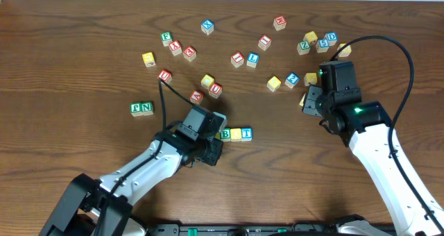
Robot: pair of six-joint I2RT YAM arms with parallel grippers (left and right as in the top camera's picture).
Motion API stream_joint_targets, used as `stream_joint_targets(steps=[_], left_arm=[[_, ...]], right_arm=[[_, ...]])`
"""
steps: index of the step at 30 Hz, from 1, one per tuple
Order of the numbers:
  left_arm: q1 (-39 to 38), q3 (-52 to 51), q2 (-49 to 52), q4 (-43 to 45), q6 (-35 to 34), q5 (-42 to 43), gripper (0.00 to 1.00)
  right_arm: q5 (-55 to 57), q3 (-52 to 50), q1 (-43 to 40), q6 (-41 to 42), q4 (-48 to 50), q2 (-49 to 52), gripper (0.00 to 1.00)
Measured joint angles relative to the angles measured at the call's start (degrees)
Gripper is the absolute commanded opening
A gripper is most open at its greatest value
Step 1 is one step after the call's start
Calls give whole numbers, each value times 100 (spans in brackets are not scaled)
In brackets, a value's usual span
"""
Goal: Spell out ROBOT
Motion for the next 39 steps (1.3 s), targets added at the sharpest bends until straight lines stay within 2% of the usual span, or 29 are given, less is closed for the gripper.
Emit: stream_joint_targets(steps=[6,14,18,30,39], left_arm=[[-103,0,-149,-4,2,42,8],[-103,0,-1012,-17,2,28,8],[-48,0,-1410,-85,-2,-251,7],[1241,0,-1491,-442,-605,-1360,7],[1427,-2,-1366,-584,-839,-1690,7]], right_arm=[[0,0,0,0,0,0,46],[0,0,0,-42,2,0,45],[0,0,0,-46,0,0,45],[0,0,0,-46,-109,0,45],[0,0,0,-46,-90,0,44]])
